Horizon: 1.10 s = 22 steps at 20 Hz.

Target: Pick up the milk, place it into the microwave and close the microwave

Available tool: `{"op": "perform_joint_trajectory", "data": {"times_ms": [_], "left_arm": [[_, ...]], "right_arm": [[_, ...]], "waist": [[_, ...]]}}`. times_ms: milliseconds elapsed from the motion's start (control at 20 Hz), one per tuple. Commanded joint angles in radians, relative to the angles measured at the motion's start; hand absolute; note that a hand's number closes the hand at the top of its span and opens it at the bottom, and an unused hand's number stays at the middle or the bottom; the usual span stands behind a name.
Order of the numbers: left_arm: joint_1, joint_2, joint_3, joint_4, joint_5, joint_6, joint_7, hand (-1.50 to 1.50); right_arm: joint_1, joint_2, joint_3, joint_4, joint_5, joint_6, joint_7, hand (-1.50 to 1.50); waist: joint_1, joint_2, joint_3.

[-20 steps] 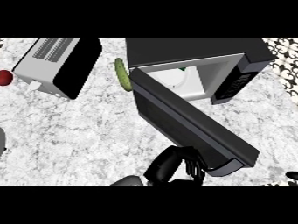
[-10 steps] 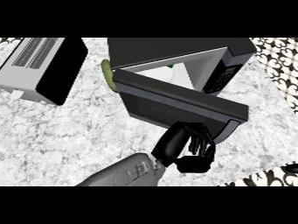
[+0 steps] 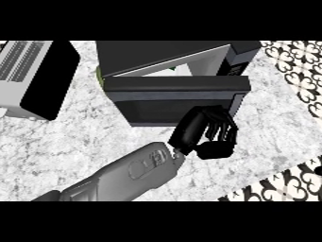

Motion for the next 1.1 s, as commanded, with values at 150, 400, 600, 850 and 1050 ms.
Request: {"op": "perform_joint_trajectory", "data": {"times_ms": [150, 400, 600, 850, 1050], "left_arm": [[-0.127, -0.004, 0.044, 0.071, 0.057, 0.018, 0.005, 1.5], [-0.182, -0.004, 0.068, 0.117, 0.095, 0.032, 0.014, 1.5], [-0.221, -0.004, 0.079, 0.151, 0.119, 0.029, 0.007, 1.5], [-0.281, -0.004, 0.085, 0.18, 0.145, 0.031, 0.009, 1.5], [-0.307, -0.004, 0.1, 0.216, 0.163, 0.045, 0.005, 1.5]], "right_arm": [[-0.057, -0.022, 0.017, -0.034, -0.046, 0.094, 0.006, -1.5], [-0.081, -0.031, 0.028, -0.054, -0.076, 0.118, 0.032, -1.5], [-0.112, -0.043, 0.045, -0.086, -0.108, 0.161, 0.058, -1.5], [-0.139, -0.054, 0.079, -0.112, -0.132, 0.202, 0.108, -1.5], [-0.159, -0.081, 0.101, -0.152, -0.126, 0.227, 0.13, -1.5]], "waist": [[-0.043, 0.02, 0.003], [-0.071, 0.03, 0.005], [-0.081, 0.036, 0.005], [-0.095, 0.044, 0.008], [-0.113, 0.049, 0.009]]}}
